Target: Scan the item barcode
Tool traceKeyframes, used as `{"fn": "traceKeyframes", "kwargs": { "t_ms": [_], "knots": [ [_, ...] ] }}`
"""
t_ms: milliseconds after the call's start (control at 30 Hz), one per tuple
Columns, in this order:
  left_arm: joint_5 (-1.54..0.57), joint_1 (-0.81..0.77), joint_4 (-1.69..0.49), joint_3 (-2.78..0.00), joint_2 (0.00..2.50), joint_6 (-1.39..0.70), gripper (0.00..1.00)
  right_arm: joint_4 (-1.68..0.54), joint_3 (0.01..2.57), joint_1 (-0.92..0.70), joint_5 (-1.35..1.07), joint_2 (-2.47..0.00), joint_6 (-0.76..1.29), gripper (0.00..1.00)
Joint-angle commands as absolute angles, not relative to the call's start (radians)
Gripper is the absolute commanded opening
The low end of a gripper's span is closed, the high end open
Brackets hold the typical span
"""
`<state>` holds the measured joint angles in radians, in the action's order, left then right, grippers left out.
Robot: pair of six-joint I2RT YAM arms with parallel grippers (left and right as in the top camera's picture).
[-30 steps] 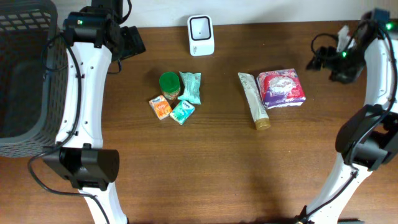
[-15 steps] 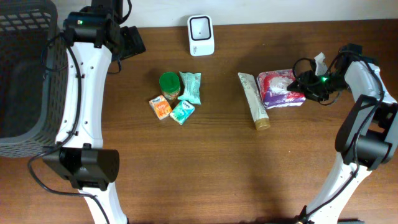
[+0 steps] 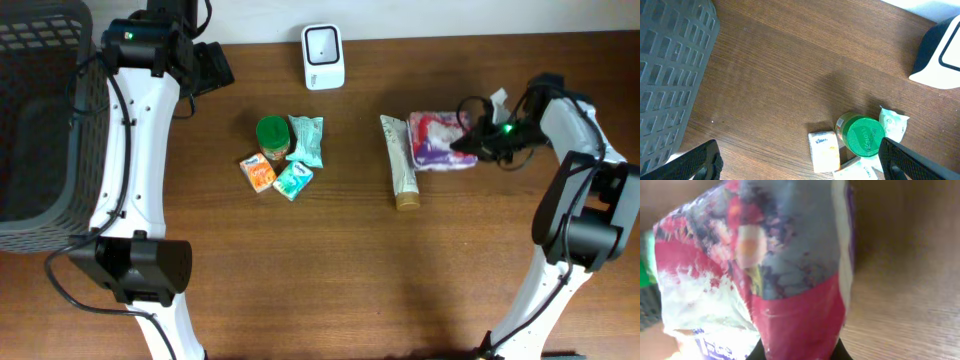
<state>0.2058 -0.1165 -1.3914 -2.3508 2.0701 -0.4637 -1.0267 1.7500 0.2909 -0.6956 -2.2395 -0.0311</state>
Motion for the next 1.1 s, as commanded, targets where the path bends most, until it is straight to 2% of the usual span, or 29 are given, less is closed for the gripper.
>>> {"fn": "traceKeyframes", "kwargs": {
  "t_ms": [0, 100, 200, 467, 667, 800, 1067],
  "knots": [
    [0.205, -0.118, -1.393, -2.349, 2.077, -0.454, 0.99, -1.052, 1.954, 0.269, -0.862, -2.196, 0.053, 0.04],
    [0.205, -0.118, -1.393, -2.349, 2.077, -0.454, 0.99, -0.982, 2.078, 0.228, -0.886, -2.196, 0.185, 0.04],
    [0.205, -0.118, -1.393, -2.349, 2.077, -0.454, 0.99, -0.775, 2.085, 0.144, -0.863, -2.200, 0.360, 0.04],
    [0.205, -0.118, -1.393, -2.349, 2.077, -0.454, 0.99, -0.390, 2.085, -0.154, -0.363, -2.232, 0.567, 0.04],
    [0.205, -0.118, -1.393, -2.349, 2.077, -0.454, 0.99, -0.136, 2.085, -0.248, -0.283, -2.344, 0.657, 0.04],
    [0.205, -0.118, -1.393, -2.349, 2.077, -0.454, 0.99, -0.058, 2.085, -0.273, -0.282, -2.406, 0.656, 0.04],
    [0.205, -0.118, -1.393, -2.349, 2.077, -0.454, 0.99, -0.052, 2.085, -0.281, -0.253, -2.427, 0.656, 0.04]
  ]
}}
